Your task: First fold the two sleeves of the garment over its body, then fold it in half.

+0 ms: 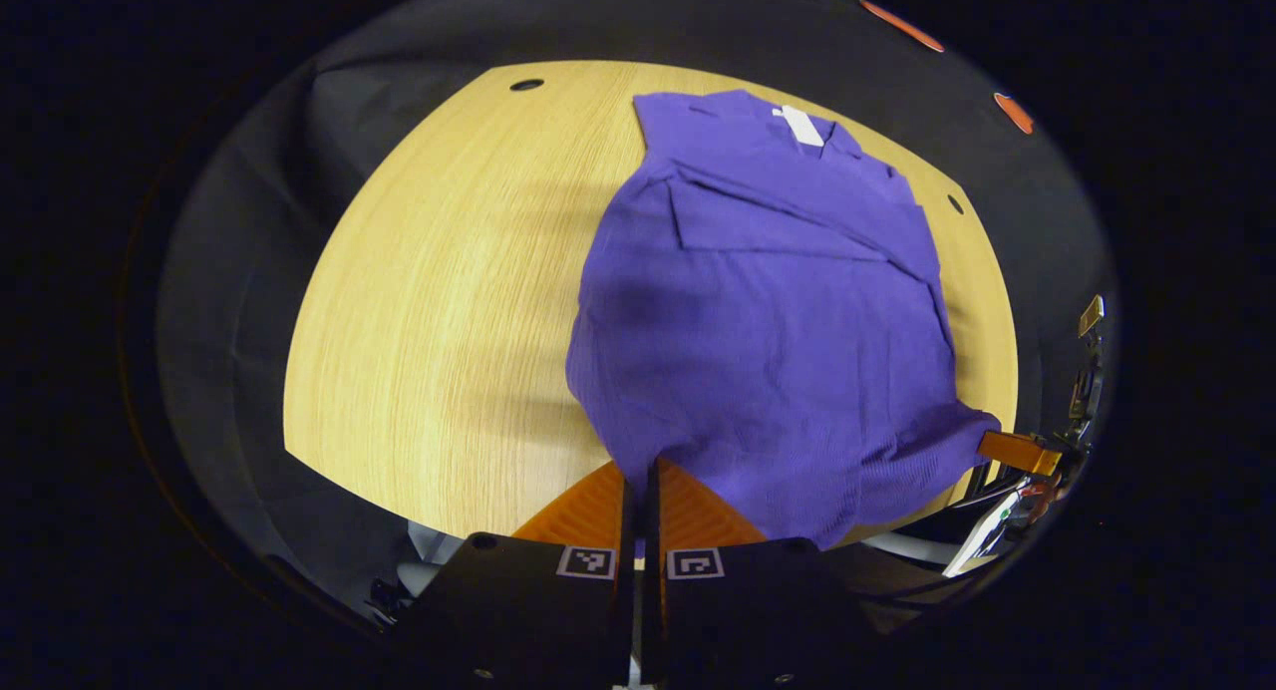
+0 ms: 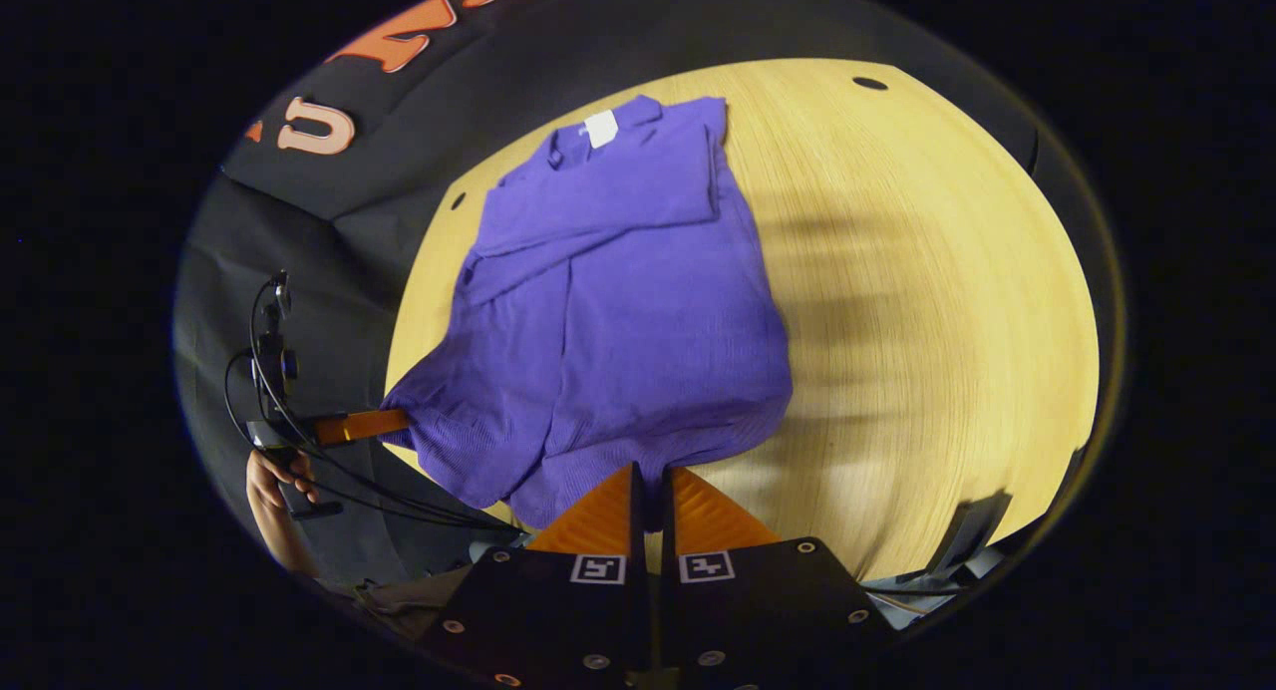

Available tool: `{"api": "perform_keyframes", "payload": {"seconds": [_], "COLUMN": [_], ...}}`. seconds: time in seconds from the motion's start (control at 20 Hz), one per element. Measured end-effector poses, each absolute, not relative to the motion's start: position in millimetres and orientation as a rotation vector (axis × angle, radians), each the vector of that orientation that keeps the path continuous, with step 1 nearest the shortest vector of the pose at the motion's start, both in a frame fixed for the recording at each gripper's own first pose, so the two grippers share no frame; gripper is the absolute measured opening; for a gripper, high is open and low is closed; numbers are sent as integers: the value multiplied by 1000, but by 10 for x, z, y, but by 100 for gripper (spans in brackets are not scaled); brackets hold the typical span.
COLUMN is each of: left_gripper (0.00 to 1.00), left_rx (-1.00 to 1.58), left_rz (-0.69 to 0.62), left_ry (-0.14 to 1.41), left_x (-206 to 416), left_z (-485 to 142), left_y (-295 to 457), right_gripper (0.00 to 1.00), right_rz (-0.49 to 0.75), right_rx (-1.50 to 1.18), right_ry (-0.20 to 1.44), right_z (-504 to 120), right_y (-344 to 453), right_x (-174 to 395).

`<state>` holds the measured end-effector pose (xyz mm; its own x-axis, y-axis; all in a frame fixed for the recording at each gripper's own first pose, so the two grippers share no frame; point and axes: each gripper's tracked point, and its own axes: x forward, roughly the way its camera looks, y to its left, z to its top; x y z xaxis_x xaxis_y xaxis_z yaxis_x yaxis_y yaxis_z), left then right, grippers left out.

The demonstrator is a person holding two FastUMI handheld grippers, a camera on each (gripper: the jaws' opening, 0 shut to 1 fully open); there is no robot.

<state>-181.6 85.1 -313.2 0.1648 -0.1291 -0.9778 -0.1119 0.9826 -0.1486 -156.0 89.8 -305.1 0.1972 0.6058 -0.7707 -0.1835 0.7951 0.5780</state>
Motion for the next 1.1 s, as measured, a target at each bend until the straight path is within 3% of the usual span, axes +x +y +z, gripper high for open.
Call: {"api": "perform_keyframes", "payload": {"seconds": [0.55, 1.1], "left_gripper": [5, 5], "left_rx": [-79, -31], "left_rz": [-182, -277], "left_ry": [1245, 1179], "left_x": [-555, 859], "left_z": [-2408, -2245], "left_y": [646, 700], "right_gripper": [5, 5], "right_rz": [549, 439], "right_rx": [382, 276], "right_ry": [1092, 1015], "right_z": [-2408, -2062], "right_y": [842, 932], "right_x": [-812, 376]}}
